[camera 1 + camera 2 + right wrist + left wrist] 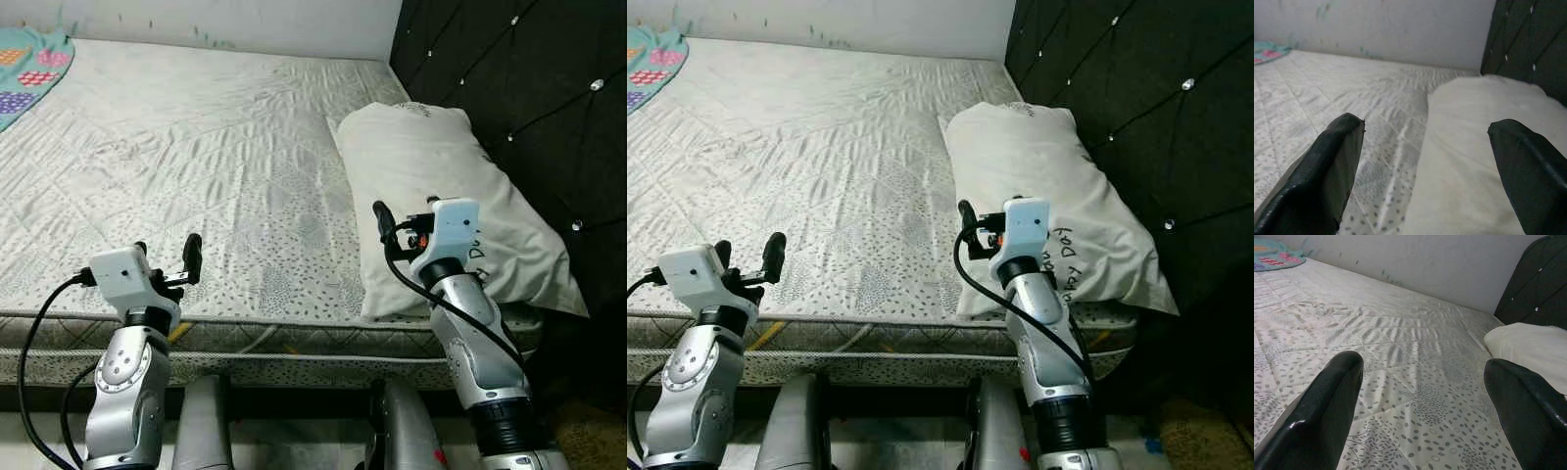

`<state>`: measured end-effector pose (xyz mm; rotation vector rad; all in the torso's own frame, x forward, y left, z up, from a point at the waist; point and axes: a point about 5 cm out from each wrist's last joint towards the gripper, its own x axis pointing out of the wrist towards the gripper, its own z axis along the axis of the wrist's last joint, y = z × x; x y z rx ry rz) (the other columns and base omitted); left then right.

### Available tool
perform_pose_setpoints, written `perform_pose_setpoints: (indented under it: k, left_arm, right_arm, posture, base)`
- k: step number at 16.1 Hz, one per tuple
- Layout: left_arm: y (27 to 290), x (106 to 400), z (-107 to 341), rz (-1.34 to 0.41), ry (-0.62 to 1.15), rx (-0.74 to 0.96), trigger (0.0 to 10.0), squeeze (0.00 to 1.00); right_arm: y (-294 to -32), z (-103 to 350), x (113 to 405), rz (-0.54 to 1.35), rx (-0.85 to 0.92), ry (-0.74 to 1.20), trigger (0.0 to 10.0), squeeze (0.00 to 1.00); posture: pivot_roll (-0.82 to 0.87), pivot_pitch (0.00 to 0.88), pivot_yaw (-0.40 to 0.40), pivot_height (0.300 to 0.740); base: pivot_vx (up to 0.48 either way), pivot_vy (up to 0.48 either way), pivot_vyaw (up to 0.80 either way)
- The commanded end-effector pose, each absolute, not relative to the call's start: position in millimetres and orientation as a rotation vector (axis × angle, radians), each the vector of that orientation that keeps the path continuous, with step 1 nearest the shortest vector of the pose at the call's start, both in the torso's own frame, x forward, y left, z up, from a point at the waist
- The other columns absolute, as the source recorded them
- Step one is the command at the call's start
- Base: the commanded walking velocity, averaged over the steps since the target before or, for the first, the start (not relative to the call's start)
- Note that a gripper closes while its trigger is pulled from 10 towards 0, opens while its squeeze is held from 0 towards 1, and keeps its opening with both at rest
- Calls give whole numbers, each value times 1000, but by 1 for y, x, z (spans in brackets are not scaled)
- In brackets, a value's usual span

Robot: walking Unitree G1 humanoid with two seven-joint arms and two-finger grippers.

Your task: Clean up the room

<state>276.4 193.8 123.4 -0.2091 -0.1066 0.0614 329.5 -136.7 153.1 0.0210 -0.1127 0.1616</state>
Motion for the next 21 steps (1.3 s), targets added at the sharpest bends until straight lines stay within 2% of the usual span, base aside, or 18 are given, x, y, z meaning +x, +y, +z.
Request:
perform_pose_setpoints:
  k: [1,4,9,21]
  left_arm:
    - [191,279,124,55,-113,-203,10000,0]
    - [189,285,126,52,-132,-209,10000,0]
    - [187,291,128,60,-158,-220,10000,0]
    - [176,295,119,23,-140,-226,10000,0]
  right_arm:
    - [-141,157,334,143,45,-110,10000,0]
    - [-142,167,348,121,34,-133,10000,0]
    - [-145,175,358,97,40,-146,10000,0]
    - [-157,144,348,71,6,-85,10000,0]
  posture:
    - [40,0,-60,525]
    - [40,0,-67,529]
    - [29,0,-71,584]
    - [36,0,-44,729]
  base:
    - [0,0,0]
    - [0,0,0]
    - [0,0,0]
    - [0,0,0]
